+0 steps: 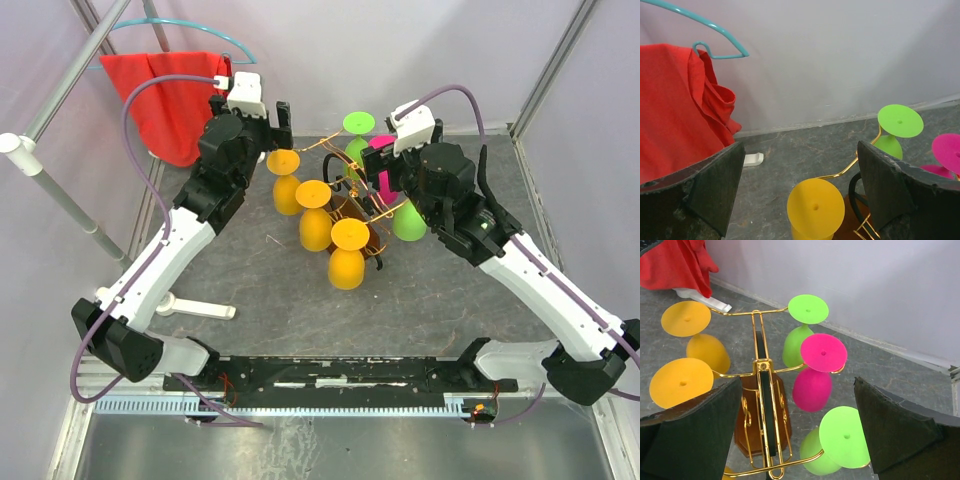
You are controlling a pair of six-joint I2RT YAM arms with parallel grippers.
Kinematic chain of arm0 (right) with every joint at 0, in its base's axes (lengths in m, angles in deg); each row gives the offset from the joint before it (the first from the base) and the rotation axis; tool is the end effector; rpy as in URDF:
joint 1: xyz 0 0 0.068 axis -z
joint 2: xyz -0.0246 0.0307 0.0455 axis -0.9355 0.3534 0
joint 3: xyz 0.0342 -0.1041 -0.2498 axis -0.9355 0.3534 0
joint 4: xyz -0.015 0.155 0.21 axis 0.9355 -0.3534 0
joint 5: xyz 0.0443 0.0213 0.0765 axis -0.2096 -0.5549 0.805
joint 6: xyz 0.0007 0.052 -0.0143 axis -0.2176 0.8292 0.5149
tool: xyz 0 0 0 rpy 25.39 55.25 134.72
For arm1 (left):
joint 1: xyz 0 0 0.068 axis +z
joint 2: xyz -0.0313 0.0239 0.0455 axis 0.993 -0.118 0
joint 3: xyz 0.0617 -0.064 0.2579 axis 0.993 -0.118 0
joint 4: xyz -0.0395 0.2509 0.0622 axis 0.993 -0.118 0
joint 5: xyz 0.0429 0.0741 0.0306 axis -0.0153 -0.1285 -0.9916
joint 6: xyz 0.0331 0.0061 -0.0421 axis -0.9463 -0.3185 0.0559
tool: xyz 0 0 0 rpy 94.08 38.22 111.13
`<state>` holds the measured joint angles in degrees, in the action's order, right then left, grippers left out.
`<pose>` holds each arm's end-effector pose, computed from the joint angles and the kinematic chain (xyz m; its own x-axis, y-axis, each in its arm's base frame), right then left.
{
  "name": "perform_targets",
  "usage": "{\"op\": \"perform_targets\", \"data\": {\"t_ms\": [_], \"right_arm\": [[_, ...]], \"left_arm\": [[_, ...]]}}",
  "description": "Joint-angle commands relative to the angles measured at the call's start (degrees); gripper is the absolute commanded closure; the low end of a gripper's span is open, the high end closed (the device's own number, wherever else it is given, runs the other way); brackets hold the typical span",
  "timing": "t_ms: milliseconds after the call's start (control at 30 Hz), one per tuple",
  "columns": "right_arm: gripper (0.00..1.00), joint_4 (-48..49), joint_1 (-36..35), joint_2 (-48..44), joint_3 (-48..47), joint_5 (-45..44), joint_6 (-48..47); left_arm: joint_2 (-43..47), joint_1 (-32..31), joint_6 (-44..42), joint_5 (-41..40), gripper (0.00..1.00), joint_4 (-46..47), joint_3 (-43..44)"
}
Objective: Place the wine glass upside down on the wine glass rack
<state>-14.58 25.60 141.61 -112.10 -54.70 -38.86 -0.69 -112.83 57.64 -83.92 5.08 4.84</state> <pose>0.1999 0.1703 0.4619 -0.0844 -0.1287 -0.9881 -0.3282 0.9399 -0.0944 0.2787 -0.1447 0.4552 0.0296 -0.0020 -0.9996 0.1754 0.9845 0.0032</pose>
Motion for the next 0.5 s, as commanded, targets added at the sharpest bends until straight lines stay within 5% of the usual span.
{"op": "perform_targets", "data": {"t_ms": [0, 467], "right_arm": [[0.00, 1.6, 0.7, -0.4, -1.7, 2.0, 1.8], [0.00, 3.1, 1.1, -1.1, -0.4, 1.4, 2.7]], "left_arm": [[1.5, 0.1, 2.9, -4.9, 0.01, 2.7, 0.1], [0.6, -0.1, 4.5, -8.5, 0.01, 1.8, 0.7]]}}
